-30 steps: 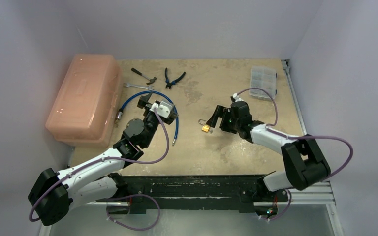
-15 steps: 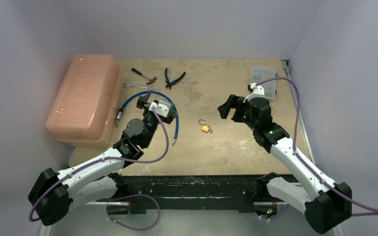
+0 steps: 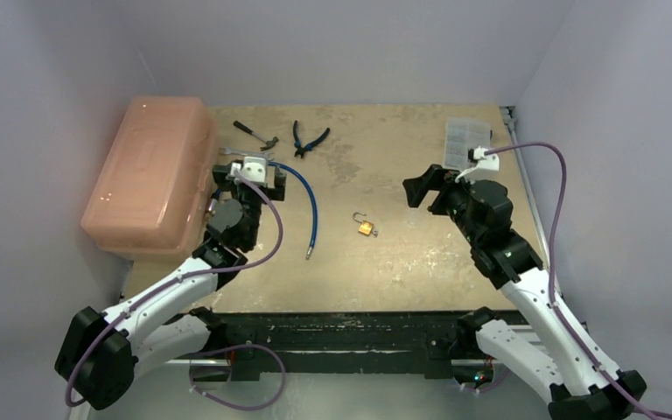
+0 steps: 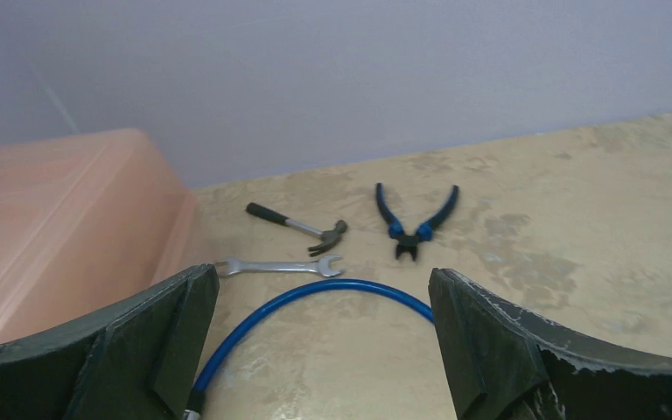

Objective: Unlock with the key

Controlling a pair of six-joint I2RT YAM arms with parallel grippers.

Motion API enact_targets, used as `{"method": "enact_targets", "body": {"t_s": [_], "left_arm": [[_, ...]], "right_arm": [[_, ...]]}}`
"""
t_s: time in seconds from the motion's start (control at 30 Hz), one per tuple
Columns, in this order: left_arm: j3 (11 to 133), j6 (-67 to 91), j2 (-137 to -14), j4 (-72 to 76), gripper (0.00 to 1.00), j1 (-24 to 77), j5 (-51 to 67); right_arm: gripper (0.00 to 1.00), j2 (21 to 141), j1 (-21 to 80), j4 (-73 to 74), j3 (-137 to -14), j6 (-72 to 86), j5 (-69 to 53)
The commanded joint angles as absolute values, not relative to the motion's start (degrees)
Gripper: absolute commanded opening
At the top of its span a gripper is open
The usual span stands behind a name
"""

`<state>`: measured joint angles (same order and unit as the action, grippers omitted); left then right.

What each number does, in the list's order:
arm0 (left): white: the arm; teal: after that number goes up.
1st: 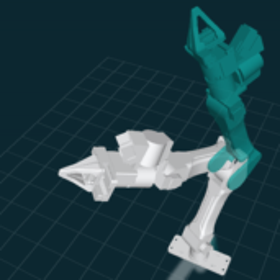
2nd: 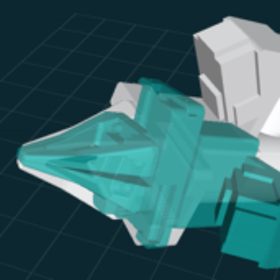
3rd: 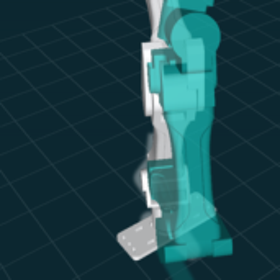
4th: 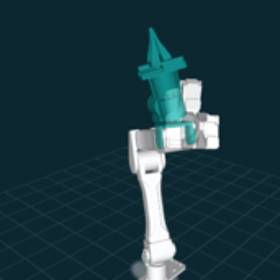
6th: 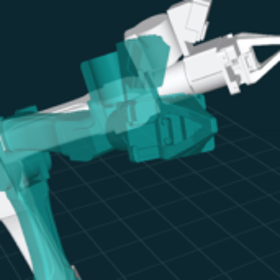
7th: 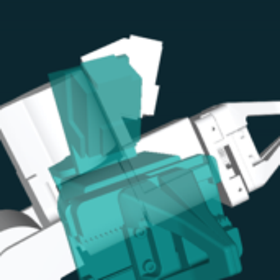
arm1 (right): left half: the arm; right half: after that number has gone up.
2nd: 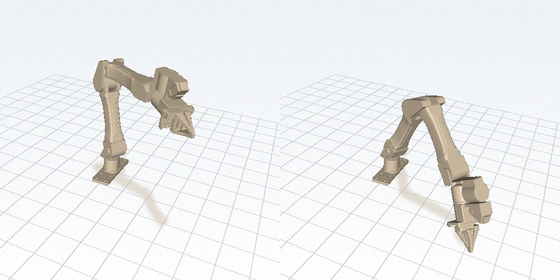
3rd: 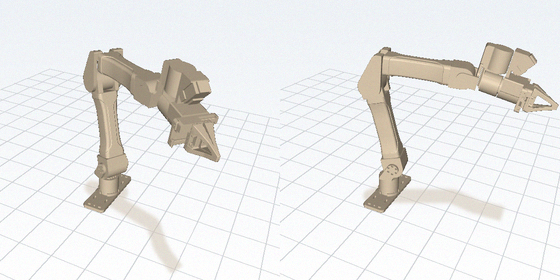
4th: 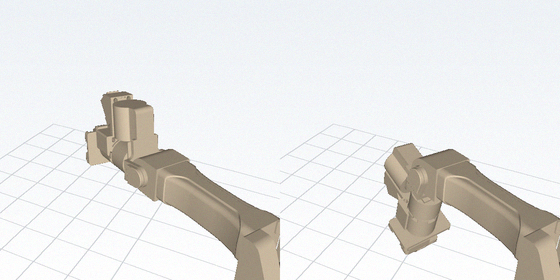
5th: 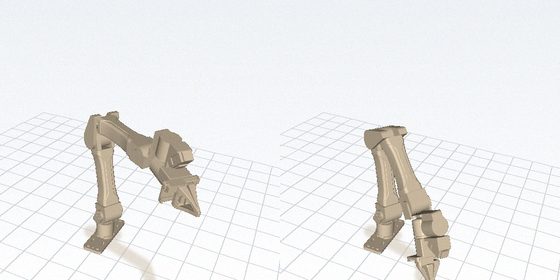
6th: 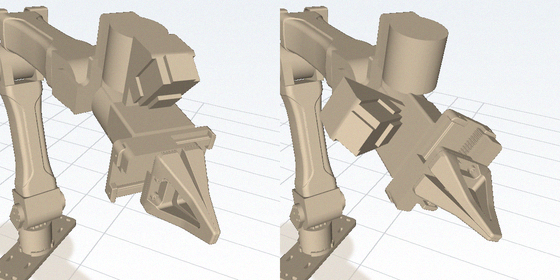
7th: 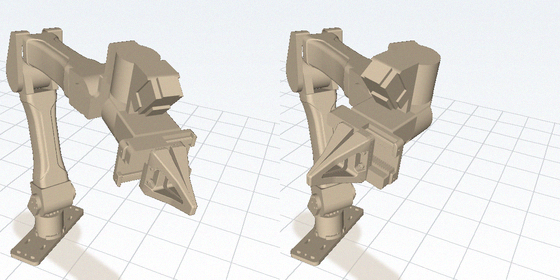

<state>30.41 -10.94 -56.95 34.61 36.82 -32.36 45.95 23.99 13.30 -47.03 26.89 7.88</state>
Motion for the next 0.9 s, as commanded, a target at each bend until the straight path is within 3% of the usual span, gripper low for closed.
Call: {"method": "enact_targets", "body": {"t_s": [0.0,0.33,0.87], "left_arm": [[31.9,-4.7,-56.6,36.6,0.99,30.9,-32.4],[32.8,-6.3,-58.8,34.3,0.99,26.6,-24.4],[35.4,-5.3,-63.3,31.9,0.95,26.5,-22.0]], "right_arm": [[0.99,43.8,23.9,14.9,-48.3,27.0,11.4],[0.99,40.7,23.9,19.7,-48.3,27.1,13.0],[0.99,32.5,23.9,13.2,-41.0,30.0,5.7]]}}
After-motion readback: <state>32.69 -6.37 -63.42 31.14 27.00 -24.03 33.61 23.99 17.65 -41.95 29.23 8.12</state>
